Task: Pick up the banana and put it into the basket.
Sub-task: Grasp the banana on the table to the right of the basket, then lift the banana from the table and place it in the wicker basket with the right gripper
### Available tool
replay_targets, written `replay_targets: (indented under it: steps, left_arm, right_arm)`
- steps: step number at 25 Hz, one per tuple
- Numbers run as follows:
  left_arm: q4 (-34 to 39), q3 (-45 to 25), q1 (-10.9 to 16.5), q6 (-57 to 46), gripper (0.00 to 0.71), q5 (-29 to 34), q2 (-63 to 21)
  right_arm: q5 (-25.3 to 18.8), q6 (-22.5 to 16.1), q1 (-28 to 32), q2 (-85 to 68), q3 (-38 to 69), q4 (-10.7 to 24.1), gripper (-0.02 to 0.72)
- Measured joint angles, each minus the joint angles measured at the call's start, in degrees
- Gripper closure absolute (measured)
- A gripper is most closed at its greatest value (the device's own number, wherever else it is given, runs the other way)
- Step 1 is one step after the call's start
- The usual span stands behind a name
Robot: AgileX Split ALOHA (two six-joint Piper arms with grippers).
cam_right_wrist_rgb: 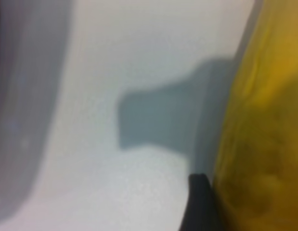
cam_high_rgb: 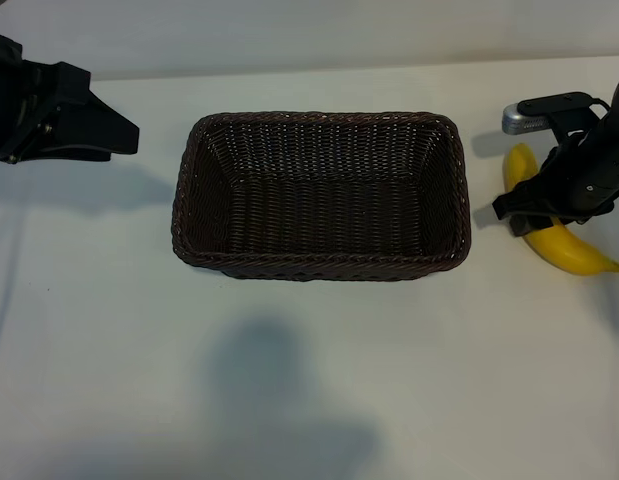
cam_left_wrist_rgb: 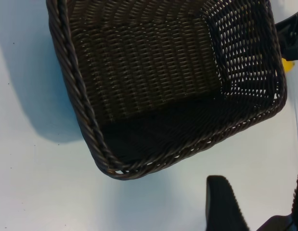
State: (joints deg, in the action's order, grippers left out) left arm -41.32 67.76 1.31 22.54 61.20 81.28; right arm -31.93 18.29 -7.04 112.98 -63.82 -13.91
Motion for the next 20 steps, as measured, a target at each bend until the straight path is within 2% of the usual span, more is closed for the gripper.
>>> replay_targets:
  steps: [2, 8, 10, 14, 20]
  left_arm:
    - [0.0, 0.0, 0.0, 0.0, 0.31, 0.0, 0.0]
    - [0.0, 0.0, 0.0, 0.0, 0.31, 0.0, 0.0]
    - [0.0, 0.0, 0.0, 0.0, 0.31, 0.0, 0.0]
    - [0.0, 0.0, 0.0, 0.0, 0.31, 0.0, 0.0]
    - [0.0, 0.0, 0.0, 0.0, 0.31, 0.0, 0.0]
  right_arm:
    - [-0.06, -0.14, 0.0, -0.01, 0.0, -0.13, 0.28]
    - [-0.65, -0.3, 0.0, -0.06, 0.0, -0.44, 0.281]
    - [-3.08, -0.47, 0.0, -0.06, -1.08, -0.75, 0.281]
    - [-12.1, -0.47, 0.0, -3.02, -6.43, -0.68, 0.281]
    - [-14.11, -0.73, 0.0, -14.75, -10.89, -0.41, 0.281]
